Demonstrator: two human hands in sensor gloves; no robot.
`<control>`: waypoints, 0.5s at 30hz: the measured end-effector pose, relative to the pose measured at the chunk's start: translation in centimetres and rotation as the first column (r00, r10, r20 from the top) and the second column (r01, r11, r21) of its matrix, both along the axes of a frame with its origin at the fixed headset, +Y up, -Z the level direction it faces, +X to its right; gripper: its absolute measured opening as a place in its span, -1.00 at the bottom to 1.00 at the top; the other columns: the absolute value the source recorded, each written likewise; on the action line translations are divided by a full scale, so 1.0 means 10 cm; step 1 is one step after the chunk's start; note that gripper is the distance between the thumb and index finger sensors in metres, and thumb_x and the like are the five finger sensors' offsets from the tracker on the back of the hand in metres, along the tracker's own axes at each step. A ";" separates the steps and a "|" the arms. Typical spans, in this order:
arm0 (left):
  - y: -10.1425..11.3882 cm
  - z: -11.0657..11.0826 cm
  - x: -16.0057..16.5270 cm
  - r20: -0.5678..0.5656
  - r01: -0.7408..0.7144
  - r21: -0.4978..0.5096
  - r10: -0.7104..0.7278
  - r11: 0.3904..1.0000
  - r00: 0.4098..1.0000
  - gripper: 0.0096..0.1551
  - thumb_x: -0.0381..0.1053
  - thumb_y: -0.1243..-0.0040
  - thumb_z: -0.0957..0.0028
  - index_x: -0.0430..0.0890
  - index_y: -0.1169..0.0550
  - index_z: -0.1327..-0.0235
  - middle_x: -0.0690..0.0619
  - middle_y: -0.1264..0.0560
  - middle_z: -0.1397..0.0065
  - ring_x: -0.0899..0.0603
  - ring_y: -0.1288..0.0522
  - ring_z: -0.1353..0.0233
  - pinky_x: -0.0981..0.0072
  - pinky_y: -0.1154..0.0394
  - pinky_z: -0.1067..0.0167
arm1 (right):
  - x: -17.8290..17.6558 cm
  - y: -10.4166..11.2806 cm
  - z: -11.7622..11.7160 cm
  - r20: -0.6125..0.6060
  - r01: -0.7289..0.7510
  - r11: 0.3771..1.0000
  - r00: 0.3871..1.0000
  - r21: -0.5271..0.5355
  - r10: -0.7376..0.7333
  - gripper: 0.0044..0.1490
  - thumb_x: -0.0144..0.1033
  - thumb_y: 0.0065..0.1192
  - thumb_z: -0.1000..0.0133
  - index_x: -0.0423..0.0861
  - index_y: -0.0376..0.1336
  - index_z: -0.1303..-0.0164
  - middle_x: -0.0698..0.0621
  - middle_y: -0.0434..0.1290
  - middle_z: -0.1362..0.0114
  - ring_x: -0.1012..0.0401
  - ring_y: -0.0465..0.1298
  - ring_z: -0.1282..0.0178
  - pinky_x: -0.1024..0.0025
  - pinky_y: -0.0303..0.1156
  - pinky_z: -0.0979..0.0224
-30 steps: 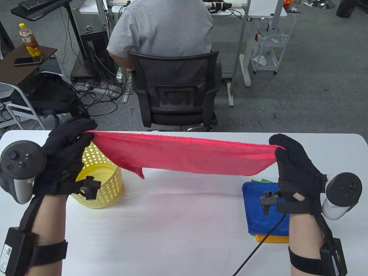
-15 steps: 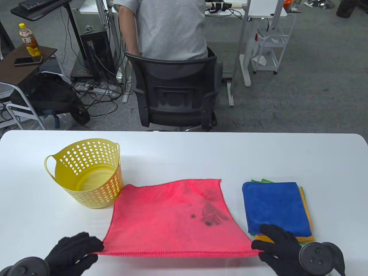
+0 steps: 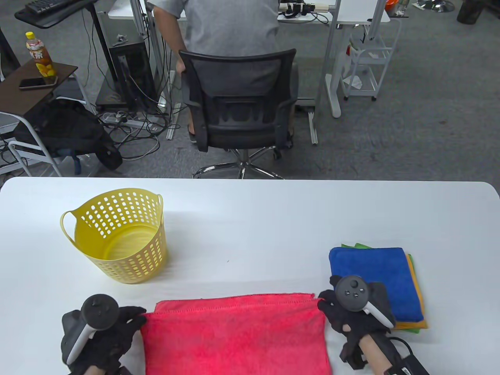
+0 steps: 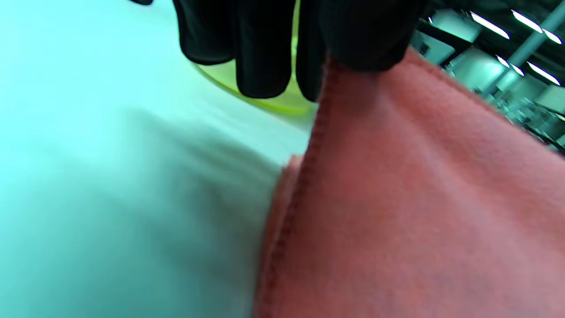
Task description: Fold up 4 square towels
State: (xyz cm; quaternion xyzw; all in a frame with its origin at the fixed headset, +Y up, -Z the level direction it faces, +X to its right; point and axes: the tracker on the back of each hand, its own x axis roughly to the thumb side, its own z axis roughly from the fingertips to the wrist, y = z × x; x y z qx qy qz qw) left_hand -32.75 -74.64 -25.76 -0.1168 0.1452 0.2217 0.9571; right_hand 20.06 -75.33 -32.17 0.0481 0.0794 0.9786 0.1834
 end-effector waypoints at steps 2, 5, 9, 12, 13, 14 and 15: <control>-0.13 -0.12 0.03 -0.019 0.078 -0.063 -0.079 0.995 0.997 -0.25 0.28 -0.25 -0.06 0.22 -0.40 -0.58 0.05 -0.32 -0.72 -0.27 -0.21 -0.76 -0.26 -0.02 -0.70 | -0.07 -0.09 -0.09 0.039 -0.079 0.995 0.996 -0.065 0.082 -0.09 -0.08 0.28 -0.12 -0.27 0.17 -0.62 -0.54 -0.12 -0.73 -0.47 -0.16 -0.61 -0.62 -0.28 -0.37; -0.27 -0.14 0.05 -0.011 0.190 -0.083 -0.192 0.978 0.981 -0.15 0.38 -0.12 -0.08 0.26 -0.23 -0.69 0.05 -0.15 -0.81 -0.29 -0.03 -0.82 -0.28 0.07 -0.72 | -0.18 -0.13 0.00 0.029 -0.178 0.981 0.983 -0.074 0.180 -0.13 -0.04 0.25 -0.14 -0.31 0.24 -0.55 -0.55 -0.16 -0.73 -0.48 -0.22 -0.61 -0.62 -0.32 -0.36; -0.34 -0.09 0.03 -0.002 0.173 -0.078 -0.174 0.982 0.985 -0.12 0.42 -0.06 -0.08 0.27 -0.18 -0.71 0.04 -0.08 -0.83 -0.31 0.05 -0.83 -0.28 0.10 -0.72 | -0.45 -0.24 0.25 -0.049 -0.378 0.916 0.926 -0.134 0.375 -0.19 0.04 0.24 -0.15 -0.38 0.43 -0.31 -0.57 -0.10 -0.74 -0.48 -0.24 -0.61 -0.63 -0.35 -0.34; -0.34 -0.09 0.00 -0.012 0.170 -0.060 -0.171 0.984 0.985 -0.12 0.42 -0.04 -0.09 0.27 -0.16 -0.72 0.04 -0.05 -0.84 -0.31 0.09 -0.83 -0.29 0.13 -0.73 | -0.65 -0.42 0.33 -0.144 -0.461 0.856 0.887 -0.232 0.438 0.02 0.03 0.15 -0.17 -0.62 0.17 -0.42 -0.58 -0.18 -0.71 -0.49 -0.29 -0.59 -0.62 -0.36 -0.33; -0.33 -0.09 0.00 -0.010 0.185 -0.054 -0.186 0.981 0.982 -0.12 0.43 -0.03 -0.09 0.29 -0.15 -0.72 0.05 -0.03 -0.84 -0.30 0.10 -0.84 -0.28 0.14 -0.73 | -0.70 -0.43 0.35 -0.132 -0.425 0.877 0.905 -0.223 0.405 -0.03 -0.08 0.11 -0.18 -0.64 0.13 -0.42 -0.60 -0.18 -0.69 -0.51 -0.28 -0.57 -0.62 -0.33 -0.33; -0.34 -0.09 0.00 -0.004 0.208 -0.054 -0.208 0.977 0.978 -0.11 0.43 -0.02 -0.08 0.30 -0.13 -0.72 0.05 -0.02 -0.85 -0.30 0.11 -0.84 -0.28 0.14 -0.73 | -0.74 -0.44 0.35 -0.113 -0.367 0.905 0.930 -0.217 0.350 -0.10 -0.19 0.15 -0.18 -0.65 0.14 -0.41 -0.59 -0.18 -0.70 -0.50 -0.29 -0.58 -0.62 -0.34 -0.34; -0.34 -0.09 0.00 -0.004 0.217 -0.052 -0.218 0.975 0.976 -0.10 0.44 -0.02 -0.08 0.31 -0.11 -0.72 0.06 0.00 -0.85 -0.30 0.12 -0.84 -0.28 0.15 -0.73 | -0.75 -0.45 0.35 -0.102 -0.344 0.913 0.939 -0.221 0.329 -0.16 -0.27 0.18 -0.18 -0.65 0.15 -0.39 -0.59 -0.17 -0.70 -0.50 -0.27 -0.58 -0.61 -0.33 -0.34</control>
